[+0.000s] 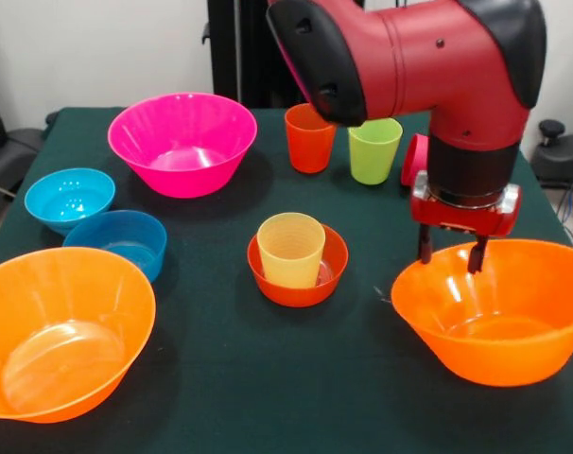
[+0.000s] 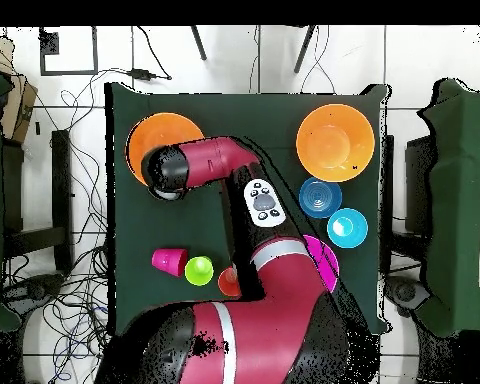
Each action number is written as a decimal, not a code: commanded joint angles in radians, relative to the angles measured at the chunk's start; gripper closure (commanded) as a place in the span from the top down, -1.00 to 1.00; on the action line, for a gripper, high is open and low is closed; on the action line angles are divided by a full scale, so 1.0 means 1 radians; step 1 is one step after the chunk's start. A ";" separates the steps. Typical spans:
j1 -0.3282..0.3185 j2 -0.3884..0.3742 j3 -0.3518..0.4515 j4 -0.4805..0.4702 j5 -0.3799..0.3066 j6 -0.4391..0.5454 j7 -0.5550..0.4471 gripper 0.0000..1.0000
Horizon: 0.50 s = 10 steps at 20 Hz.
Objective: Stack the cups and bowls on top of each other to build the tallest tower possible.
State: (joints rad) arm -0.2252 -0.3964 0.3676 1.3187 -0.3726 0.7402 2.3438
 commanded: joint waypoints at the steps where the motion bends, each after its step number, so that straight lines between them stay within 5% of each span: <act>1: 0.021 -0.061 -0.019 -0.048 -0.015 0.114 -0.066 1.00; 10: 0.024 -0.081 -0.025 -0.014 -0.015 0.095 -0.050 1.00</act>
State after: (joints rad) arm -0.2119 -0.4735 0.3654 1.3175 -0.3711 0.7473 2.3438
